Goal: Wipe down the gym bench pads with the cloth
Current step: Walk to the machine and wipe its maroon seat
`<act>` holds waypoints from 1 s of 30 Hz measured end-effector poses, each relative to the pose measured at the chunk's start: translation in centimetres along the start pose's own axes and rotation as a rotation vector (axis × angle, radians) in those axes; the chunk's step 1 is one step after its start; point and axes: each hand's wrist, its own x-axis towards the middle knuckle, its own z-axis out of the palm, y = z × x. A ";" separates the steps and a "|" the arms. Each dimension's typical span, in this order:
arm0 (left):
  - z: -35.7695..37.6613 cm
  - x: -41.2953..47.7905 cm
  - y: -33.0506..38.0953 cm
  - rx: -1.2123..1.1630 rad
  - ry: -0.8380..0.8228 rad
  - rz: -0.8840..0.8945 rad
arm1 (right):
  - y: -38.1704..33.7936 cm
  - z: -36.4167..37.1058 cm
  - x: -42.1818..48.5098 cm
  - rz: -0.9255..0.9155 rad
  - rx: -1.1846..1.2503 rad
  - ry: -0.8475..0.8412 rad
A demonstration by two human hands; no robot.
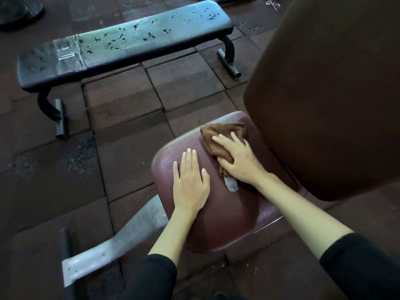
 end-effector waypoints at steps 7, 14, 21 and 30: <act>0.1 -0.1 -0.2 0.006 0.014 -0.047 | -0.2 0.1 -8.4 -0.012 -0.086 -0.065; 0.0 -0.1 -0.2 -0.005 0.005 -0.042 | 1.0 -0.6 -3.5 0.351 -0.097 0.118; 0.2 0.0 -0.1 0.024 -0.020 -0.001 | 1.2 -0.9 4.9 0.393 -0.071 0.171; 0.2 -0.3 -0.3 0.033 0.001 0.050 | -0.8 1.1 -1.0 0.064 -0.185 0.048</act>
